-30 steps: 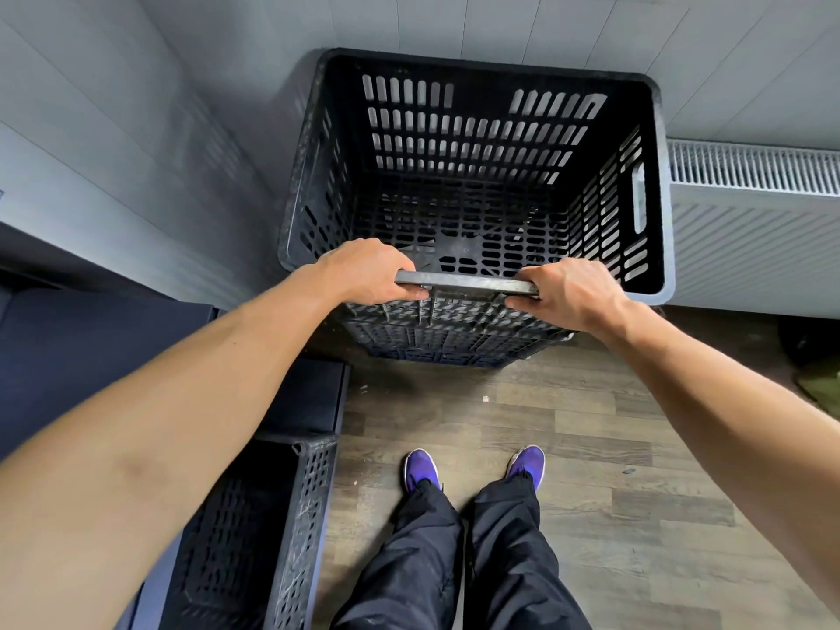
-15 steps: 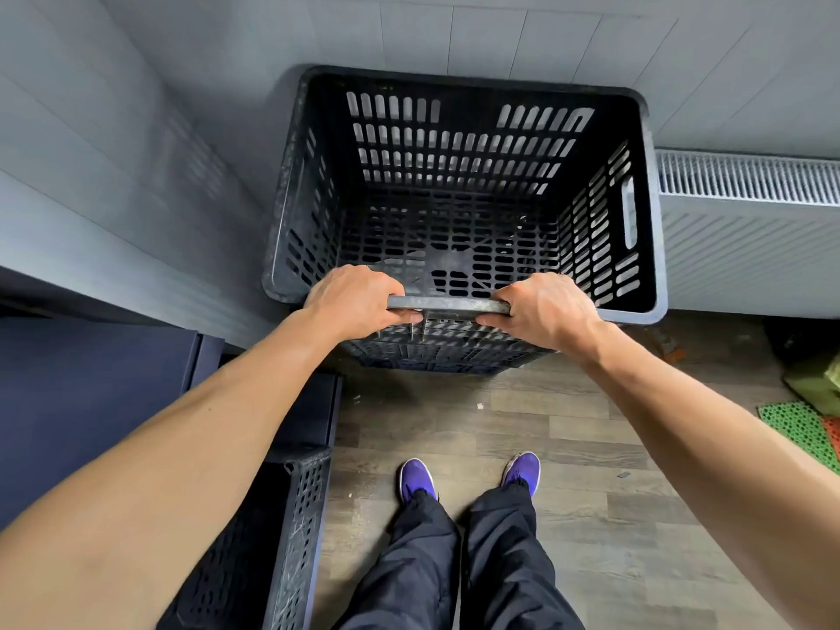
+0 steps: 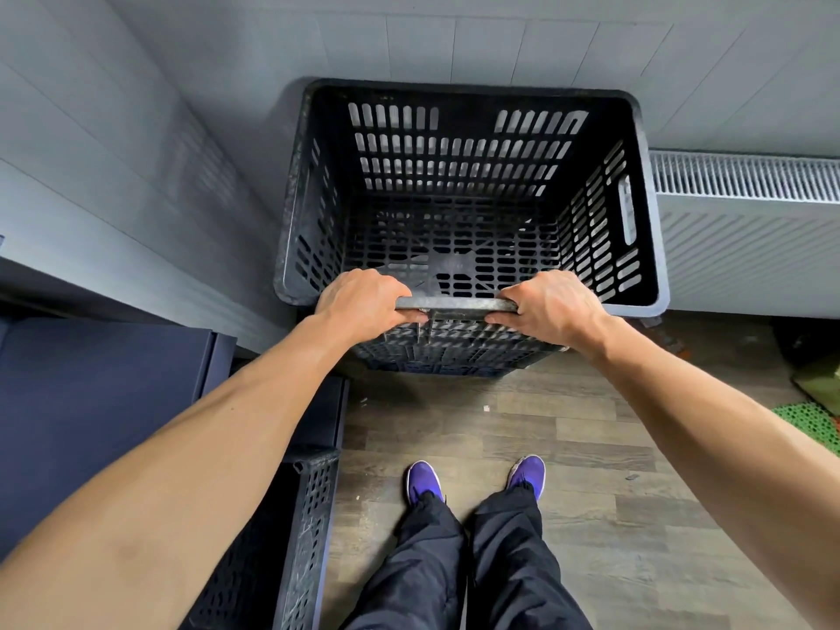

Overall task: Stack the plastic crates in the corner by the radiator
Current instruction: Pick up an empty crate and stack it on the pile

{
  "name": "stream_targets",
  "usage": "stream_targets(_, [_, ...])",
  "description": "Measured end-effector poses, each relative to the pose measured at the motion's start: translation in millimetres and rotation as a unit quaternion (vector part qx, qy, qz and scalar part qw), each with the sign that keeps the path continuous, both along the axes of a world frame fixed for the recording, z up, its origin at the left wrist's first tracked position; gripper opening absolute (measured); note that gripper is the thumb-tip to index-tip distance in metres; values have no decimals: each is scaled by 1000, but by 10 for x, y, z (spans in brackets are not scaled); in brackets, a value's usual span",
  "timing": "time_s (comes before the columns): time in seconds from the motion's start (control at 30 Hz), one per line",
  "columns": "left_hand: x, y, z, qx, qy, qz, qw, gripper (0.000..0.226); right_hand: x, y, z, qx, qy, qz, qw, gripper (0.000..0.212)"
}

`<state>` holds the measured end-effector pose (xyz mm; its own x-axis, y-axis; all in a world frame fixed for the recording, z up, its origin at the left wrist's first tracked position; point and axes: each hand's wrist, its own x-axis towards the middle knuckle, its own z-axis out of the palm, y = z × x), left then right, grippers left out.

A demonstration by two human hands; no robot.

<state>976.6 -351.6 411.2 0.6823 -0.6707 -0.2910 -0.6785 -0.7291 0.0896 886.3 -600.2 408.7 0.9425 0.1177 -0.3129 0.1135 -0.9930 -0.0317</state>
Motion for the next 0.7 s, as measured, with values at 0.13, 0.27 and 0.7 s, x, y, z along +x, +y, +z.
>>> stream_targets(0.13, [29,-21,31,9,-1,-11,1000,63,-19,14,34,4,-9,-5,1000,55])
stream_targets(0.27, [44,-24,32,17,1,-21,1000,58,-66,47,4,-5,-29,-22,999,52])
stream_targets(0.7, [18,-75,-18,-6,-12,12,1000,51,-53,-269,-32,-52,-61,21,997,71])
